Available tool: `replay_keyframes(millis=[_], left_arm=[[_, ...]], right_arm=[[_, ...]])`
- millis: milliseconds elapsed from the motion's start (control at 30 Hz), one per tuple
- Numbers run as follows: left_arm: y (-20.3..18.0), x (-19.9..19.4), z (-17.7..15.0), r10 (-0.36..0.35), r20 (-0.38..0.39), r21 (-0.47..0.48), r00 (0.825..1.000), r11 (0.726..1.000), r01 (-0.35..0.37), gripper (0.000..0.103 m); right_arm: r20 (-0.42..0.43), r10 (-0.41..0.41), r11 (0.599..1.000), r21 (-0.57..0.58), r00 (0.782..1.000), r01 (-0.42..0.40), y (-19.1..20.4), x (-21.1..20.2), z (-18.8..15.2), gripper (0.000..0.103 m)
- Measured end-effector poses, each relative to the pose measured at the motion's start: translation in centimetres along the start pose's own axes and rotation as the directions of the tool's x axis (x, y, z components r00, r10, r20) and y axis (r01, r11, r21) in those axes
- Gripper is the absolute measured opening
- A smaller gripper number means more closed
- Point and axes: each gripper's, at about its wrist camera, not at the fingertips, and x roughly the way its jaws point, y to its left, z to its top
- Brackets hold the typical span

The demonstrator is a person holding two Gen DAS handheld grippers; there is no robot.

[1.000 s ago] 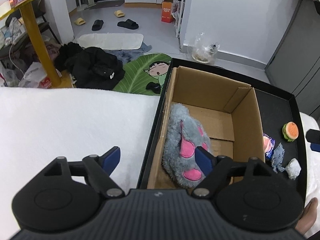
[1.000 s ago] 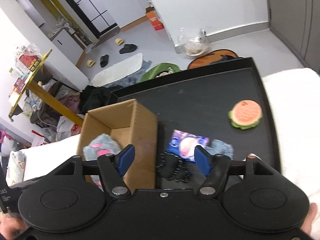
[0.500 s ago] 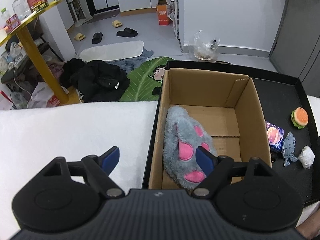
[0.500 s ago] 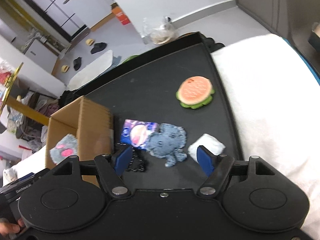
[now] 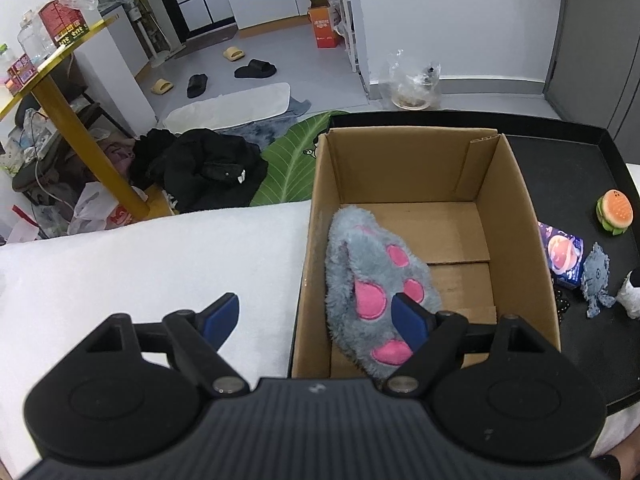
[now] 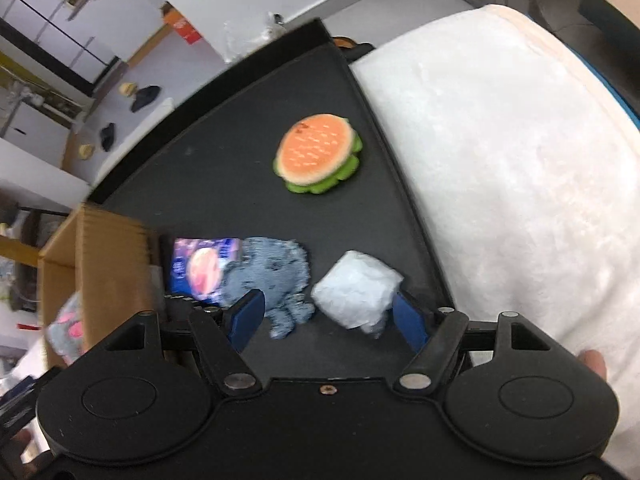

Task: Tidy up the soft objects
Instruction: 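Move the right gripper to the white pouch and close on it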

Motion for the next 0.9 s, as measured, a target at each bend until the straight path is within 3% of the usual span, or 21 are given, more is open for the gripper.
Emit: replay_keyframes(millis=[367,467,600,900], left_arm=[[0.0,0.4,0.0,-0.002,-0.012,-0.007,1.0,1.0,0.002,0.082],[0.2,0.5,-0.1,-0.003,-0.016,-0.012,1.0,1.0,0.003,0.082],[0.3,0.5,0.0,-0.009,-0.023,-0.02,1.0,1.0,0.009,0.082],[1.2,0.2,0.0,-0.016,-0.012,-0.058,1.0,0.998,0.015,0.082]], right_arm=[[-0.005,-0.063,0.998,-0.02,0.998,0.063,-0.1,2.0,0.1,0.07],[-0.002,-0.065,0.997,-0.044,0.998,0.065,0.3,1.9,0.0,0.051],[0.022,-0.076,0.994,-0.078,0.997,0.078,0.8,1.6,-0.3,0.05],[0.069,-0.003,0.992,-0.122,0.998,0.011,1.9,-1.2,-0.8,0.05]])
